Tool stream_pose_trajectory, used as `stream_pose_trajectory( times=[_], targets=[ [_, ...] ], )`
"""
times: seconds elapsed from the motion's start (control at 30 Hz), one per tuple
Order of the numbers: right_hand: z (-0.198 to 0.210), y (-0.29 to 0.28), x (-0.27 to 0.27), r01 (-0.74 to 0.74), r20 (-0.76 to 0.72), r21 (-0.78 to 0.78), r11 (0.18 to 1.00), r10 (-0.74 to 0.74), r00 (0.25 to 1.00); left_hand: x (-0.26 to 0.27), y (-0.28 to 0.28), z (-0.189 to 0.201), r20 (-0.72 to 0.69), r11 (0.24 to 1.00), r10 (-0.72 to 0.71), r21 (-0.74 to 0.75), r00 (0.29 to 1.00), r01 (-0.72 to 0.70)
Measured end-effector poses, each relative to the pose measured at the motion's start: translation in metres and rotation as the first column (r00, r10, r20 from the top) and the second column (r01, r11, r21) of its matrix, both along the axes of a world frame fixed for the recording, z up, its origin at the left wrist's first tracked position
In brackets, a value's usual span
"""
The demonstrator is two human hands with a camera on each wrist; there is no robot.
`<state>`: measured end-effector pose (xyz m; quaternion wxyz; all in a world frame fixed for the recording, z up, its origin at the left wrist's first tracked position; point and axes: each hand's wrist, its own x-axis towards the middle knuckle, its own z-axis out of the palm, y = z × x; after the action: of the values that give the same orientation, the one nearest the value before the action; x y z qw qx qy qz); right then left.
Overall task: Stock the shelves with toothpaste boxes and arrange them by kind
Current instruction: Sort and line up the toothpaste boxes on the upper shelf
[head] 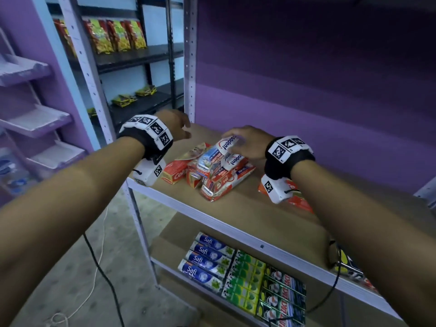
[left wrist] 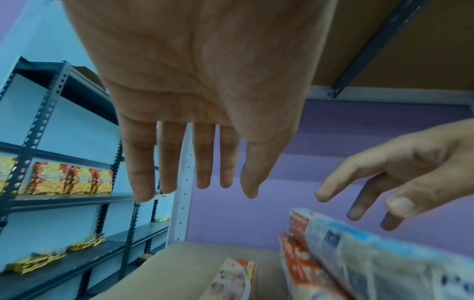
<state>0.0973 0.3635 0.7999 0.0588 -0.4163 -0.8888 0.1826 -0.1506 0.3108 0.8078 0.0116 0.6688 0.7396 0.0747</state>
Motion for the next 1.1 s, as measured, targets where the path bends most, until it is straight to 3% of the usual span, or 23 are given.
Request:
stream_pose_trajectory(
  times=[0.3, 0.5, 0.77, 1.0, 1.1],
  targets=[
    [-0.024, -0.003, -0.020, -0.013, 0.024, -0.033, 0.999, 0.014, 1.000, -0.016, -0.003, -0.069, 0.065, 0.980, 0.109, -0.174, 0.992, -0.096],
    [-0.033, -0.002, -0.011, -0.031, -0.018, -0.012, 0.999, 0.031, 0.999, -0.009, -0.006, -0.091, 0.077, 0.987, 0.106, -0.128, 0.991, -0.096],
    [-0.042, -0.004, -0.006, -0.022, -0.012, -0.009, 1.000, 0.022, 1.000, -0.012, -0.002, -0.089, 0.132, 0.987, 0.120, -0.125, 0.984, -0.103],
    [-0.044, -0.006, -0.004, -0.026, -0.085, -0.065, 0.998, 0.021, 0.996, -0.020, 0.002, -0.066, 0.350, 0.995, 0.097, -0.036, 0.932, -0.090],
    [-0.041, -0.007, 0.002, 0.031, -0.146, -0.078, 0.996, -0.043, 0.988, -0.015, 0.003, -0.047, 0.540, 0.994, 0.079, 0.019, 0.838, -0.106]
  ],
)
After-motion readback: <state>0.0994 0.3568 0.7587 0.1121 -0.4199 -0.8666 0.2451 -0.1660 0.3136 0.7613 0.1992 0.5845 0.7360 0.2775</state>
